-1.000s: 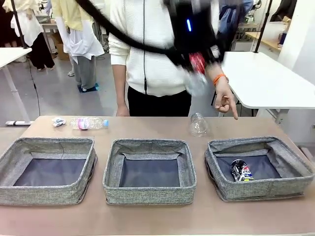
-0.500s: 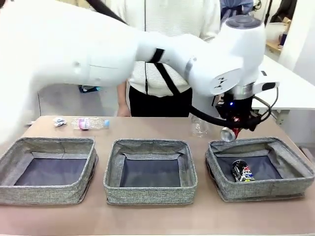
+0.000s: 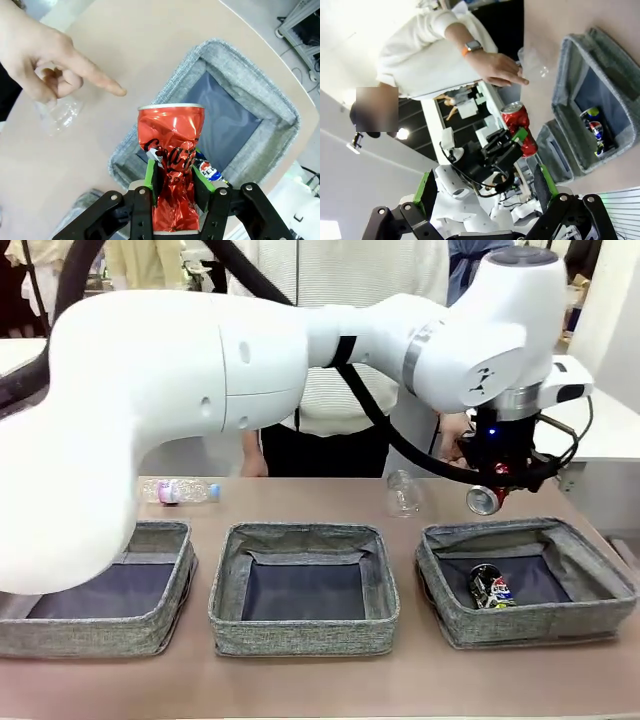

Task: Sort the waste into the appropriate baskets.
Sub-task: Place the picked waste into the Fabric basket indicated by the person.

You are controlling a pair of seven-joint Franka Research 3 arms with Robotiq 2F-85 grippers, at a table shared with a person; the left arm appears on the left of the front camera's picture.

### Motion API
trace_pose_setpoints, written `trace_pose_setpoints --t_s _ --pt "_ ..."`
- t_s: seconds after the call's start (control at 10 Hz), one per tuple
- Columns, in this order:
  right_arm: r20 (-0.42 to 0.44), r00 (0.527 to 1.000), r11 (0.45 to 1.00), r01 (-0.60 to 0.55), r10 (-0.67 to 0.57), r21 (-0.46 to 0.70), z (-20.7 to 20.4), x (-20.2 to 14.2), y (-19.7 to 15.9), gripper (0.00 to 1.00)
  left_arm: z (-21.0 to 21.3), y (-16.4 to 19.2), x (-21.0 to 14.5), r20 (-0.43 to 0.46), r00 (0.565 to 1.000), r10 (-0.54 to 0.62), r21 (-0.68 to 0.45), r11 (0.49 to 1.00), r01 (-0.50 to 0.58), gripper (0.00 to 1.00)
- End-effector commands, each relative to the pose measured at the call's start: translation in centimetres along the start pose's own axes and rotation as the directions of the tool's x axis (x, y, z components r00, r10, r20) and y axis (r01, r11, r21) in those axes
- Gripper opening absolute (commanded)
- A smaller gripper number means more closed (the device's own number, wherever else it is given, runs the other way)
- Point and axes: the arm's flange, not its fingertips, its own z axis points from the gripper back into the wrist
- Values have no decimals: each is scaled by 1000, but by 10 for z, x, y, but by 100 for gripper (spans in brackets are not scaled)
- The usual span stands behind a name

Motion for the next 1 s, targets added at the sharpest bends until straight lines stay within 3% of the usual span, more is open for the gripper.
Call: trace_pose_setpoints --t_s 0.0,0.1,0.2,0.3,0.4,0.9 --pt "0 1000 1000 -14 14 4 3 -2 0 100 2 -3 12 -31 1000 0 -36 999 -1 28" --pt "0 1000 1000 -14 14 4 3 -2 0 100 1 -4 12 -33 999 -5 -34 999 4 28" --pt "0 1000 1000 -14 14 4 3 -2 0 100 1 -6 11 -39 999 -20 -46 999 18 64" --pt "0 1000 1000 -14 14 4 3 -2 0 100 2 -7 10 -36 999 -30 -40 999 28 88" --pt "0 1000 1000 -14 14 4 3 -2 0 100 4 -7 10 -32 999 -30 -45 999 28 100" --pt "0 1000 1000 -14 14 4 3 -2 0 100 7 -3 10 -38 999 -14 -46 999 12 100"
